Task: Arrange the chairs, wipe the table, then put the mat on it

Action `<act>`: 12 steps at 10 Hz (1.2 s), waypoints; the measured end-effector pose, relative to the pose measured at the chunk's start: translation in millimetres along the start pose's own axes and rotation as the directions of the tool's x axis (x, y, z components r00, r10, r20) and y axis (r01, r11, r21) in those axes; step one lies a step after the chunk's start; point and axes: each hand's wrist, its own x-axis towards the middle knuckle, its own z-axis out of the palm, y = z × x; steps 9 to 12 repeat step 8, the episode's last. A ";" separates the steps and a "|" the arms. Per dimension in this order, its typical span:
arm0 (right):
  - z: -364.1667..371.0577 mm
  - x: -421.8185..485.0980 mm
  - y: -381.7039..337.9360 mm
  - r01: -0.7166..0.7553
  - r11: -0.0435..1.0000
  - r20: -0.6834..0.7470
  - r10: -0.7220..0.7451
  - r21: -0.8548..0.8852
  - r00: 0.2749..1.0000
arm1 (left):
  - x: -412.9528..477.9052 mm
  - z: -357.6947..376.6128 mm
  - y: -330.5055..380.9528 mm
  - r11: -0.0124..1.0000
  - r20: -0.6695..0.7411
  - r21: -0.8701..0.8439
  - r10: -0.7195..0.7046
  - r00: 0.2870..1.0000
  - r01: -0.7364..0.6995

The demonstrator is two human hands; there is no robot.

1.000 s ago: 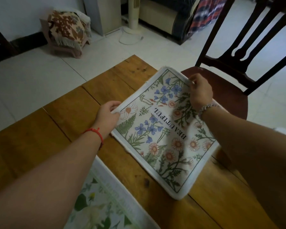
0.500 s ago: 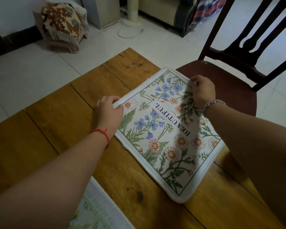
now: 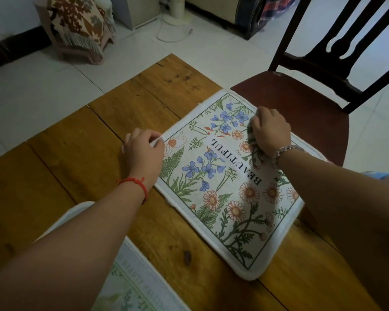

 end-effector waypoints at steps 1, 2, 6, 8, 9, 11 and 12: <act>3.0 -5.6 1.1 0.023 0.999 0.035 -0.021 -0.048 0.999 | -3.8 -3.9 -1.8 1.000 0.005 -0.003 0.018 1.000 -0.018; 4.0 -12.7 -0.3 0.040 0.997 0.083 -0.035 -0.066 0.996 | -7.4 -6.8 -4.4 0.998 0.019 0.019 0.057 0.998 -0.057; 2.5 -21.6 -1.0 0.096 0.985 0.151 -0.075 -0.141 0.986 | -17.6 -17.5 -11.9 0.992 0.037 0.052 0.109 0.993 -0.111; -13.0 -40.0 -15.9 0.098 0.995 0.034 -0.097 -0.035 0.995 | -26.5 -34.3 -8.1 0.992 0.000 -0.115 0.045 0.999 -0.045; -13.0 -40.0 -15.9 0.098 0.995 0.034 -0.097 -0.035 0.995 | -26.5 -34.3 -8.1 0.992 0.000 -0.115 0.045 0.999 -0.045; -13.0 -40.0 -15.9 0.098 0.995 0.034 -0.097 -0.035 0.995 | -26.5 -34.3 -8.1 0.992 0.000 -0.115 0.045 0.999 -0.045; -13.0 -40.0 -15.9 0.098 0.995 0.034 -0.097 -0.035 0.995 | -26.5 -34.3 -8.1 0.992 0.000 -0.115 0.045 0.999 -0.045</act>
